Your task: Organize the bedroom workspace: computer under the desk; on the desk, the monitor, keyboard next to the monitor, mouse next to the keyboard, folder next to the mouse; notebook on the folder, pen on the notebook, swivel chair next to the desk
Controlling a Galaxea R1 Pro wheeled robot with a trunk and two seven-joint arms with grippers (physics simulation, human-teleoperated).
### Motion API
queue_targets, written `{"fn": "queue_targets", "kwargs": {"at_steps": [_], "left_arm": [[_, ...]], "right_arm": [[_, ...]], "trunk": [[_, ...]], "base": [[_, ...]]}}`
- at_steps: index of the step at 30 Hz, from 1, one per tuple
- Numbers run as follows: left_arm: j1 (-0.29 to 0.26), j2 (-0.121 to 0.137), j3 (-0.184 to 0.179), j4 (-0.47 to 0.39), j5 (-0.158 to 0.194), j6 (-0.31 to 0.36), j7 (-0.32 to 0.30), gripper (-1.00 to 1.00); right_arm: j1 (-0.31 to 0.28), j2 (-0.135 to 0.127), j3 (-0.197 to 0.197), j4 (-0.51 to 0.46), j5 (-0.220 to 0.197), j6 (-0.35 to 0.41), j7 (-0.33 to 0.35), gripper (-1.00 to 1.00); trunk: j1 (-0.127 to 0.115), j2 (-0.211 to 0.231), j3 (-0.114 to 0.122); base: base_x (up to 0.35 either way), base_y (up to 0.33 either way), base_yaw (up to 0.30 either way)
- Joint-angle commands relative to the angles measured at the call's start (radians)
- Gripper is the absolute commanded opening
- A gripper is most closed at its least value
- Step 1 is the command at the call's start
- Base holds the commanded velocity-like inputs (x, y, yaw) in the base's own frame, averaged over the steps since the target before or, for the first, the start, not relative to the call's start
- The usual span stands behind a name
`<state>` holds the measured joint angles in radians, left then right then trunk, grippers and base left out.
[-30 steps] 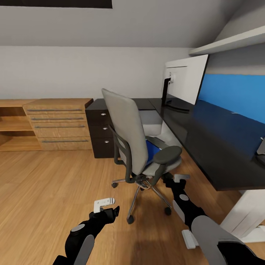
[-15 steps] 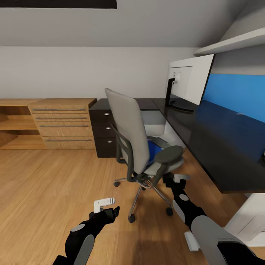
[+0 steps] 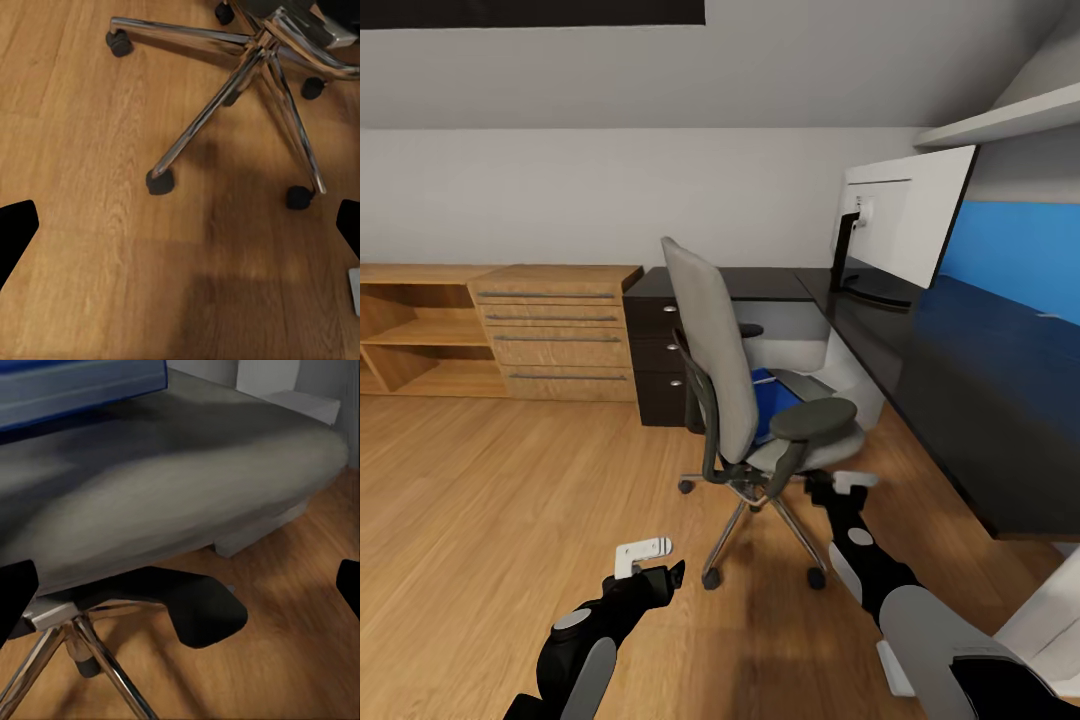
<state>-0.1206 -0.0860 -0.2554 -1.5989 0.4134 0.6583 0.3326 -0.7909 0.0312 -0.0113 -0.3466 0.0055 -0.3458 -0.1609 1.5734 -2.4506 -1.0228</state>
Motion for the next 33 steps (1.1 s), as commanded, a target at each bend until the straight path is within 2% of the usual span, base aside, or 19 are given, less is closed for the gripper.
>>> {"fn": "queue_targets", "kwargs": {"at_steps": [1, 8, 25, 33], "left_arm": [[-0.001, 0.000, -0.001, -0.001, 0.011, 0.002, 0.009, 1.00], [-0.001, 0.000, -0.001, -0.001, 0.011, 0.001, 0.009, 1.00], [-0.001, 0.000, -0.001, -0.001, 0.012, 0.001, 0.009, 1.00], [-0.001, 0.000, -0.001, -0.001, 0.012, 0.001, 0.009, 1.00]], "right_arm": [[-0.001, 0.001, -0.001, 0.001, 0.001, -0.012, -0.017, 1.00], [0.000, 0.001, 0.000, 0.001, 0.001, -0.020, -0.042, 1.00], [-0.001, 0.002, 0.001, 0.001, 0.001, -0.021, -0.043, 1.00], [0.000, 0.007, 0.002, 0.002, 0.001, -0.021, -0.043, 1.00]], "trunk": [[0.000, 0.000, -0.001], [0.000, 0.000, -0.001], [-0.065, 0.119, 0.052], [-0.065, 0.119, 0.052]], "base": [[0.000, 0.000, 0.003], [0.000, 0.000, 0.000], [0.000, 0.000, 0.000], [0.000, 0.000, 0.000]]}}
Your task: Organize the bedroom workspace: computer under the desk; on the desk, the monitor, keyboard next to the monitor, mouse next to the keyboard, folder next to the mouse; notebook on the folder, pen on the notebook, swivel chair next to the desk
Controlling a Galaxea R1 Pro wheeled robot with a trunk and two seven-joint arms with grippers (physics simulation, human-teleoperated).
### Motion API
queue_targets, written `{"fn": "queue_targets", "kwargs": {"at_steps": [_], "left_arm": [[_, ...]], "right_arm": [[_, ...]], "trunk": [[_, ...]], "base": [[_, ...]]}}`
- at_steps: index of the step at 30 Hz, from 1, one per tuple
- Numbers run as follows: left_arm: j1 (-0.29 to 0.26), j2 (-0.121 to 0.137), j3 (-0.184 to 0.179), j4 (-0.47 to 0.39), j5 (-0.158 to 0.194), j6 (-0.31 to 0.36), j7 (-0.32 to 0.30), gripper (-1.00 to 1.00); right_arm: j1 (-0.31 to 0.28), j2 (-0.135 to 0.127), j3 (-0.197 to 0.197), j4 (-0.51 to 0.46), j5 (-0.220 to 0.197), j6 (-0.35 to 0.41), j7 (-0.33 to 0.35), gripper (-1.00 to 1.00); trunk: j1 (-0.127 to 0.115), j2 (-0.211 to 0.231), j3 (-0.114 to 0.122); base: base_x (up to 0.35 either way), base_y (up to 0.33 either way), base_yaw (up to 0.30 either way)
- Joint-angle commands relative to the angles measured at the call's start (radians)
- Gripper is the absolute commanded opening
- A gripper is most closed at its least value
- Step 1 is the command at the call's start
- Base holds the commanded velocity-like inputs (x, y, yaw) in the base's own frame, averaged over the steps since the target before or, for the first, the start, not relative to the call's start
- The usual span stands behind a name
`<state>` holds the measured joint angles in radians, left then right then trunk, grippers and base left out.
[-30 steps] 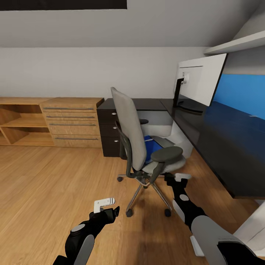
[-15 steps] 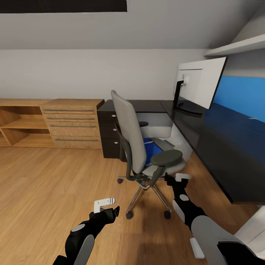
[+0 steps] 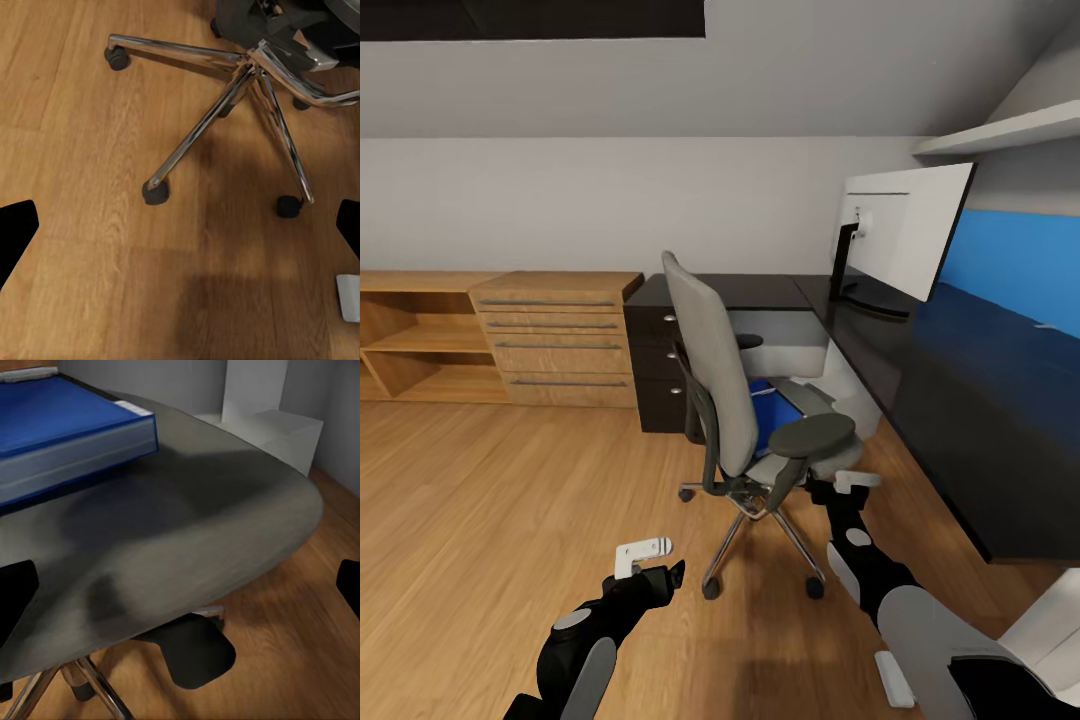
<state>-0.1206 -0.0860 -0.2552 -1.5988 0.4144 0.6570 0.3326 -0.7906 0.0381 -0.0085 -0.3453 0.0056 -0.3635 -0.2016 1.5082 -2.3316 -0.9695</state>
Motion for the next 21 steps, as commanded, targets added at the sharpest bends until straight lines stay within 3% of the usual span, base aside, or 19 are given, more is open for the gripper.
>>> {"fn": "queue_targets", "kwargs": {"at_steps": [1, 7, 21], "left_arm": [[-0.001, 0.000, -0.001, -0.001, 0.011, 0.003, 0.009, 1.00], [-0.001, 0.000, 0.000, -0.001, 0.011, 0.003, 0.009, 1.00], [-0.001, 0.000, 0.002, 0.007, 0.010, 0.001, 0.011, 1.00]], "right_arm": [[0.000, 0.001, -0.001, 0.001, 0.001, -0.003, -0.003, 1.00], [0.000, 0.004, -0.001, 0.002, 0.001, -0.003, -0.002, 1.00], [0.000, 0.005, -0.001, 0.002, 0.001, -0.003, -0.003, 1.00]], "trunk": [[0.000, 0.000, -0.001], [0.000, 0.000, -0.001], [0.000, 0.000, -0.001]], "base": [[0.000, 0.000, 0.005], [0.000, 0.000, 0.061], [0.000, 0.000, 0.152]]}}
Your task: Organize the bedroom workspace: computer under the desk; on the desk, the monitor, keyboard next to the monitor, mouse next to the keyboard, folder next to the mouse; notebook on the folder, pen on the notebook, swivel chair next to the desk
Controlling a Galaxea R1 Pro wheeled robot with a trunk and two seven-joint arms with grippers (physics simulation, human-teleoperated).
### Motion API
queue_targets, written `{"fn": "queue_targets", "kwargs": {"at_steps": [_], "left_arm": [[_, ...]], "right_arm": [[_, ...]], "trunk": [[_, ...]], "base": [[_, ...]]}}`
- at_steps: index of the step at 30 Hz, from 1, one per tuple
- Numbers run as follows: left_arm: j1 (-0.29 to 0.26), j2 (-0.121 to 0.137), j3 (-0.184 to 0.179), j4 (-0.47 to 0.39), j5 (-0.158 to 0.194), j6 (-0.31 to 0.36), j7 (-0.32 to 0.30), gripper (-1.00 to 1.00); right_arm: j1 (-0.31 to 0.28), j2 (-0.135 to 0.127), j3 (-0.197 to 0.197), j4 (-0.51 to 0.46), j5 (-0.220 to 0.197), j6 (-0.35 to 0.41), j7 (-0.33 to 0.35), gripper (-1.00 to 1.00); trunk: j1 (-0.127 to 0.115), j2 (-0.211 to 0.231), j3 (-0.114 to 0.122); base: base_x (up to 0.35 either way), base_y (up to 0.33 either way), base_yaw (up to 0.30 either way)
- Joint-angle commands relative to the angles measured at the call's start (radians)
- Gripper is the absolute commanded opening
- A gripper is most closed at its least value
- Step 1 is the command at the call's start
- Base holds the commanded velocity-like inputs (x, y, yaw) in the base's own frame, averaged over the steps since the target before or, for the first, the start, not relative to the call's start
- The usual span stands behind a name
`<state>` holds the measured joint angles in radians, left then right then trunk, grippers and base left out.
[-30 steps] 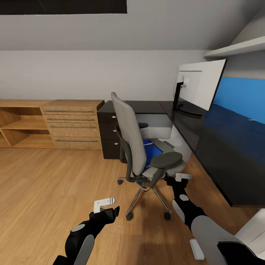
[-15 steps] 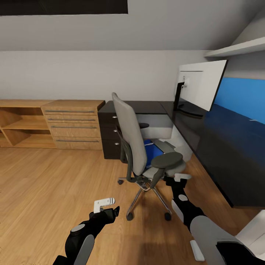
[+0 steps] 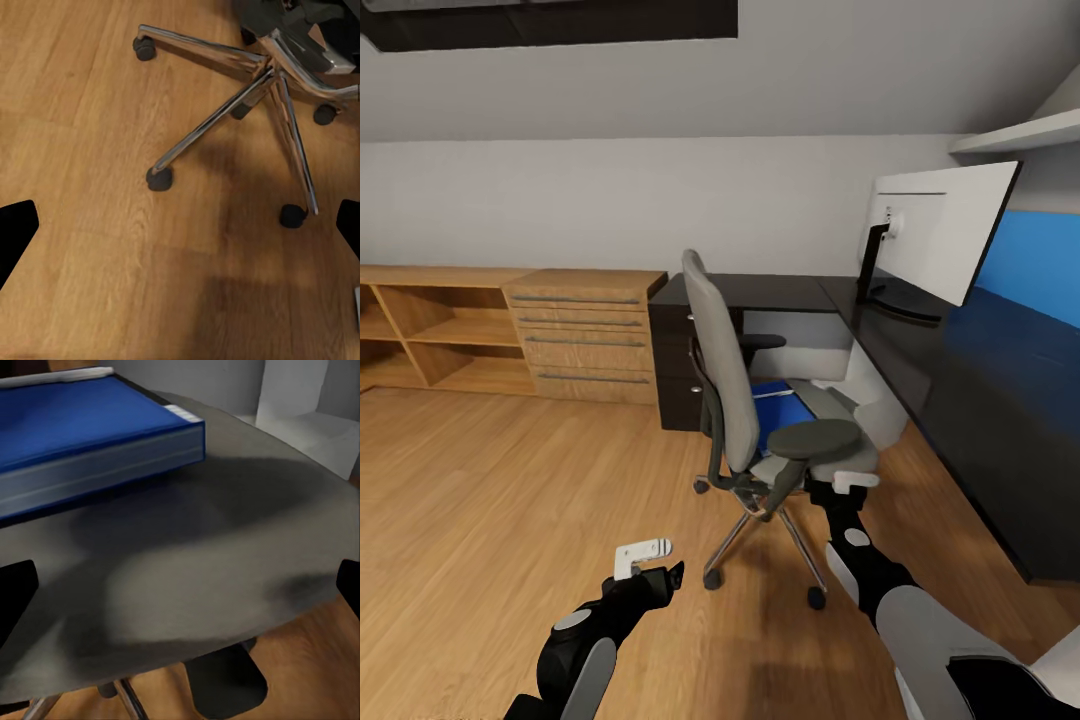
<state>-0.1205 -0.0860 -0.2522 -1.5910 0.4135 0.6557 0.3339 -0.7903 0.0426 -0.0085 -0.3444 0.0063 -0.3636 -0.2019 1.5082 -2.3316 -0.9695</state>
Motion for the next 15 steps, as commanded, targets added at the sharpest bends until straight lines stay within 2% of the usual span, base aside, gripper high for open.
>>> {"fn": "queue_targets", "kwargs": {"at_steps": [1, 8, 15], "left_arm": [[-0.001, 0.000, -0.001, -0.001, 0.011, 0.002, 0.009, 1.00], [-0.001, 0.000, -0.002, -0.001, 0.011, 0.002, 0.009, 1.00], [-0.001, 0.000, -0.002, -0.001, 0.011, 0.002, 0.010, 1.00]], "right_arm": [[-0.001, 0.000, -0.001, 0.001, 0.000, -0.003, -0.003, 1.00], [-0.001, 0.000, -0.001, 0.001, 0.000, -0.003, -0.003, 1.00], [-0.001, 0.000, -0.001, 0.001, 0.000, -0.003, -0.003, 1.00]], "trunk": [[0.000, 0.000, -0.001], [0.000, 0.000, -0.001], [0.000, 0.000, -0.001]], "base": [[0.000, 0.000, 0.044], [-0.152, 0.096, 0.011], [-0.023, 0.014, 0.014]]}}
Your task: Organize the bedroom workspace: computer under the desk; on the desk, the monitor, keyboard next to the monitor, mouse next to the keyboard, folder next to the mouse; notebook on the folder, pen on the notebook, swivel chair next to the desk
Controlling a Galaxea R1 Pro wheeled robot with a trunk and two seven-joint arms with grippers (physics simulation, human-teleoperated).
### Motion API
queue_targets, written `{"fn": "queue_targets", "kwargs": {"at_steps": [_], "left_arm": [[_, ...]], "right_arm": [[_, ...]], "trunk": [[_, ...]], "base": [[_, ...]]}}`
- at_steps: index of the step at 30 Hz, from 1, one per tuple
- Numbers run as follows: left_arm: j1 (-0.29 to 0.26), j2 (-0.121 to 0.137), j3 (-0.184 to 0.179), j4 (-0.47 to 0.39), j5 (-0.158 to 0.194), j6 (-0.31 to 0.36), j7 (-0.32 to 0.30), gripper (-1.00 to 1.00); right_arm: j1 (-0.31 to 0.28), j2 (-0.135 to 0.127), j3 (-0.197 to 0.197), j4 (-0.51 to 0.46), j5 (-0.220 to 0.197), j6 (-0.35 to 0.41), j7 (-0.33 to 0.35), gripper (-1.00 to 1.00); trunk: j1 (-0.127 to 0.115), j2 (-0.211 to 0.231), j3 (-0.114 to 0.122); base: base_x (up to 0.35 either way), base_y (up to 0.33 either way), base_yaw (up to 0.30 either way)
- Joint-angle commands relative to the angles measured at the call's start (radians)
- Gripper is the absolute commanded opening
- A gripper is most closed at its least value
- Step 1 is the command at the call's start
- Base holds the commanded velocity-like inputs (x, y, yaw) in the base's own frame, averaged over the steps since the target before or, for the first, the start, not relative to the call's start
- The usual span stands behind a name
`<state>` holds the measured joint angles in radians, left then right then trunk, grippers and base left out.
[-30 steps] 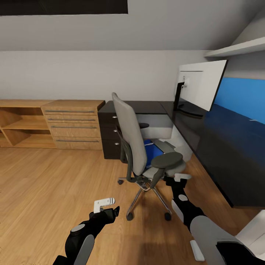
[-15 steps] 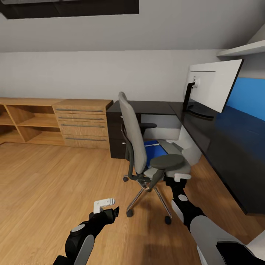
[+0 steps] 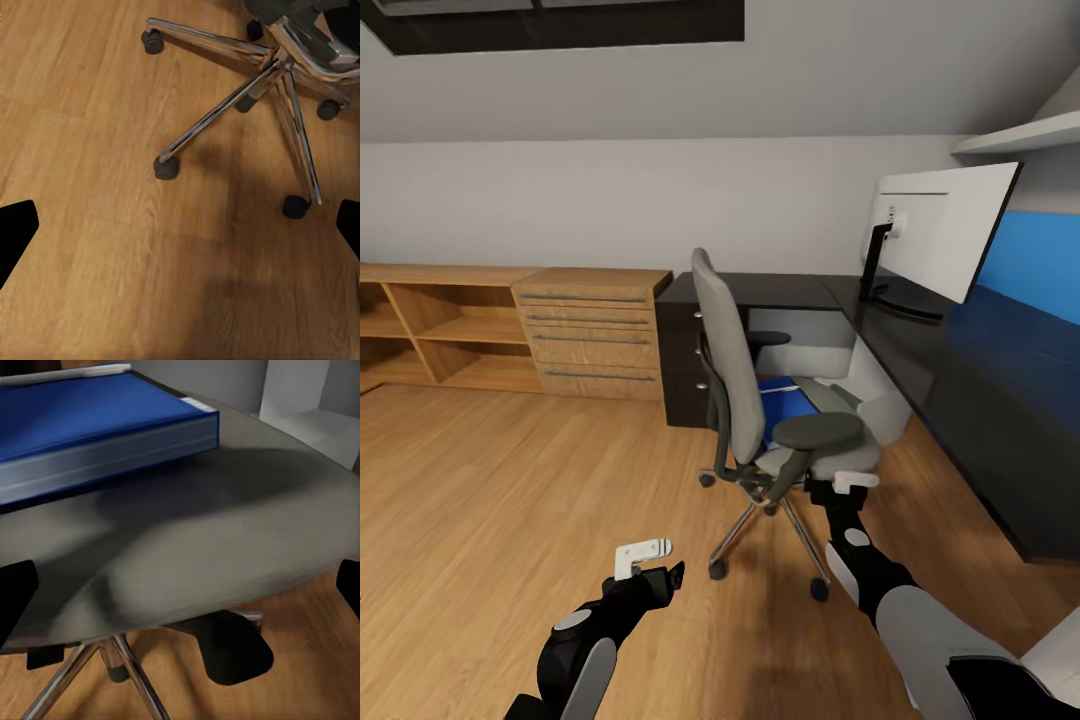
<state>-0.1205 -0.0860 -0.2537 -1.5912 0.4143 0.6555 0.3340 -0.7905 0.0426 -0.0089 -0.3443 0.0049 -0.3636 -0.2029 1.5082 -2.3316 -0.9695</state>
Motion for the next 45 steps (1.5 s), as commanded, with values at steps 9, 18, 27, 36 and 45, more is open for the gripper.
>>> {"fn": "queue_targets", "kwargs": {"at_steps": [9, 18, 27, 36, 45], "left_arm": [[-0.001, 0.000, -0.001, -0.001, 0.010, 0.002, 0.009, 1.00], [-0.001, 0.000, -0.001, 0.005, 0.009, 0.001, 0.010, 1.00], [-0.001, 0.000, -0.001, 0.011, 0.008, 0.000, 0.013, 1.00], [-0.001, 0.000, -0.001, 0.023, 0.008, 0.000, 0.014, 1.00], [-0.001, -0.001, -0.002, 0.039, 0.007, 0.000, 0.017, 1.00]], "right_arm": [[0.000, 0.000, 0.000, 0.000, 0.002, -0.003, -0.003, 1.00], [-0.001, 0.000, -0.001, 0.000, 0.003, -0.006, -0.003, 1.00], [-0.001, 0.000, 0.000, 0.001, 0.002, -0.006, -0.001, 1.00], [0.000, 0.000, 0.000, 0.001, 0.003, -0.006, -0.001, 1.00], [0.000, 0.000, 0.000, 0.001, 0.003, -0.006, -0.001, 1.00]], "trunk": [[0.000, 0.000, -0.001], [0.000, 0.000, -0.001], [0.000, 0.000, -0.001], [0.000, 0.000, 0.000], [0.000, 0.000, 0.003]], "base": [[-0.001, 0.000, 0.228], [0.000, 0.000, 0.273], [-0.089, 0.083, 0.141], [-0.039, 0.051, 0.085], [-0.002, 0.003, 0.184]]}}
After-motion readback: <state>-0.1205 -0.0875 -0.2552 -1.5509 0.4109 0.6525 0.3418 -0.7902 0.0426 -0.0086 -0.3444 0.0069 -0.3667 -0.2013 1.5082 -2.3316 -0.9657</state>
